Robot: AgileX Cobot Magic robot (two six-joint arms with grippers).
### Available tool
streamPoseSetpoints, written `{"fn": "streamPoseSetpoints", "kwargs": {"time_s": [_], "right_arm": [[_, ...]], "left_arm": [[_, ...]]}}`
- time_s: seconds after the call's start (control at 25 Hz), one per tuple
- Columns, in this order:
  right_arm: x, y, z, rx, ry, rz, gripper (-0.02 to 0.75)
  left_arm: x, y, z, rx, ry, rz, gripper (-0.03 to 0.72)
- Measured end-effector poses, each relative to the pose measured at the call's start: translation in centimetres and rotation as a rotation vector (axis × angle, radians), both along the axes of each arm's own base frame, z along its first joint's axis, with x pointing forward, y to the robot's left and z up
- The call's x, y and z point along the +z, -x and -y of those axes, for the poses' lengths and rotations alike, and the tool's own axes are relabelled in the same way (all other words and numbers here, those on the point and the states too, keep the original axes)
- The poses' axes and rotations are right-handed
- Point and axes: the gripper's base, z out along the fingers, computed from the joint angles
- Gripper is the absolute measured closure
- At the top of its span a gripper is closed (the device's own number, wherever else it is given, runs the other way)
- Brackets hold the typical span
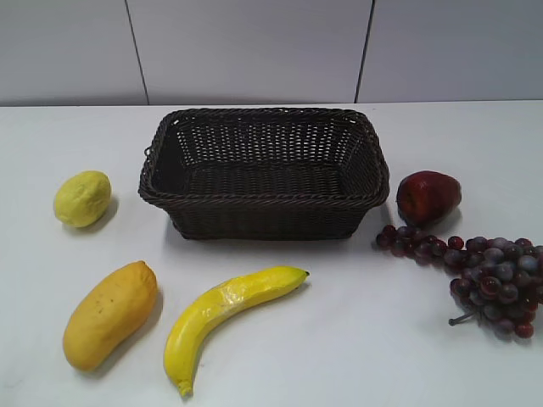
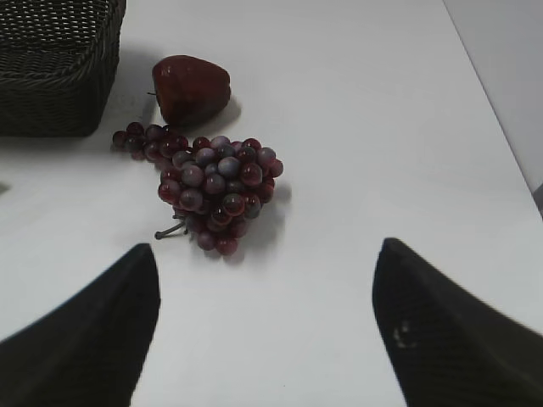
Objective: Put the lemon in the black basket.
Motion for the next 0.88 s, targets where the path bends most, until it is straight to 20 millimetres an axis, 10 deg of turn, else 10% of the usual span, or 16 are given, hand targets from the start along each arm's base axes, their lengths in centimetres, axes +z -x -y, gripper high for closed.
{"fn": "streamPoseSetpoints", "kwargs": {"time_s": [0.88], "right_arm": [[0.0, 0.0, 0.0, 0.0, 0.0, 0.0, 0.146]], "left_arm": [[2.0, -0.3, -0.1, 0.016, -0.004, 0.195, 0.197]]}}
